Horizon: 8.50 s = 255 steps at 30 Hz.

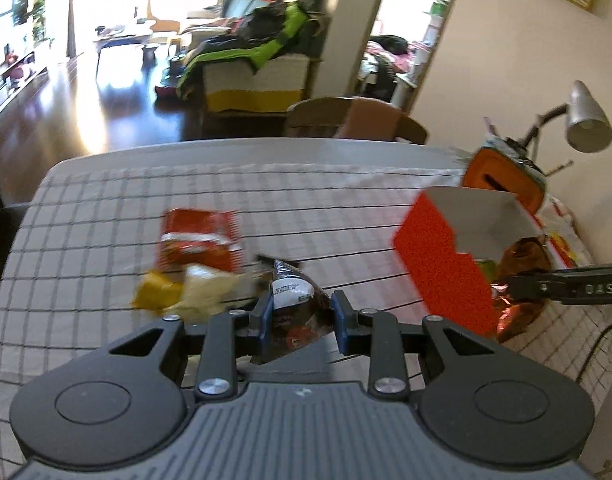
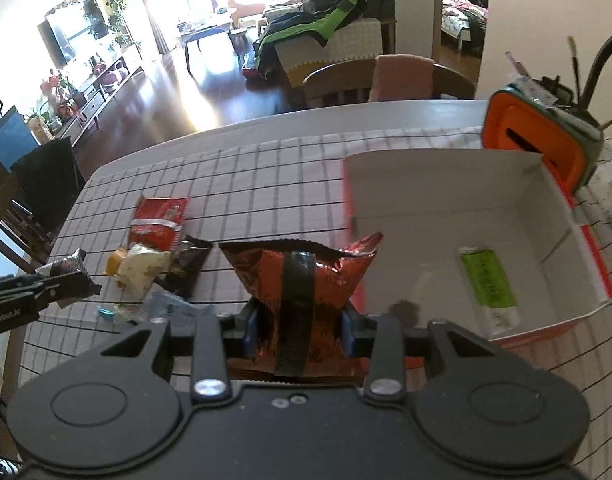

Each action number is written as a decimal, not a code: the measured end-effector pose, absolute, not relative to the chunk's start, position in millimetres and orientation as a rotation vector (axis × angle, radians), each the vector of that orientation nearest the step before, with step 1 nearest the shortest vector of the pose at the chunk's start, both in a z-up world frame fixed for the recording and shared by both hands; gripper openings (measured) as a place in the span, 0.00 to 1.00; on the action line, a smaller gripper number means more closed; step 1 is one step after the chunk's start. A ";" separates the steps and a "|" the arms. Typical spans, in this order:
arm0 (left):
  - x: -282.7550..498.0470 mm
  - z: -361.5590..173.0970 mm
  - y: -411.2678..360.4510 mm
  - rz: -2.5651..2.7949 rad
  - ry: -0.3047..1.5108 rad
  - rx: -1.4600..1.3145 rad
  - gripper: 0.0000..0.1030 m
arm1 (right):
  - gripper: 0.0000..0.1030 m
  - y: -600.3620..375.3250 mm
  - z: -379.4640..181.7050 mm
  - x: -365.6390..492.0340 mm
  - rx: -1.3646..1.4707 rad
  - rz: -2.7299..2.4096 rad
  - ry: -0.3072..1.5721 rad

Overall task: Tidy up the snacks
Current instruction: 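Lower both held packets into the red box and open both grippers, then move both tools back toward the remaining snacks, then grasp the small teal candy with the left gripper, then grasp the light blue packet with the right gripper, then carry the teal candy and blue packet into the red box and open both grippers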

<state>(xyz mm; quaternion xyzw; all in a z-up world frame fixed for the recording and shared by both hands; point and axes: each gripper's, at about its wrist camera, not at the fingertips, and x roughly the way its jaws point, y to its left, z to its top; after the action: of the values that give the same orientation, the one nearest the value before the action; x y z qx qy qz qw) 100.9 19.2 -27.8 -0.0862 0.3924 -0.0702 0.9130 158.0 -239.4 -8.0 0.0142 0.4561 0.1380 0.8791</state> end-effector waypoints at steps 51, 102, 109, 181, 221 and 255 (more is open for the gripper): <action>242.0 -105.7 -280.7 -0.331 1.079 0.185 0.29 | 0.36 -402.6 -103.8 288.0 -0.193 0.300 1.165; 124.0 -26.3 -118.4 -0.188 0.785 -0.070 0.86 | 1.00 -322.1 -3.9 174.5 -0.118 0.492 0.858; 105.4 -31.3 -51.9 -0.153 0.774 -0.102 0.90 | 1.00 -262.3 -10.1 154.1 -0.160 0.542 0.848; 140.9 -162.7 115.2 -0.455 1.136 0.227 0.21 | 0.33 -80.0 -127.6 155.3 -0.415 0.702 1.034; 70.6 -158.0 111.8 -0.012 1.086 -0.182 0.12 | 0.51 -73.0 -145.8 151.2 -0.422 0.697 1.037; 124.7 -40.7 -64.3 -0.273 0.889 -0.072 0.12 | 0.46 -262.0 -16.7 157.3 -0.207 0.429 0.878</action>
<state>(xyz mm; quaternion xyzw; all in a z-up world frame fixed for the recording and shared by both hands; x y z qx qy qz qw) 124.7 -64.3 -40.7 -0.0346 0.4286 -0.1318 0.8932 157.3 -262.0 -16.7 -0.0992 0.4210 0.2057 0.8779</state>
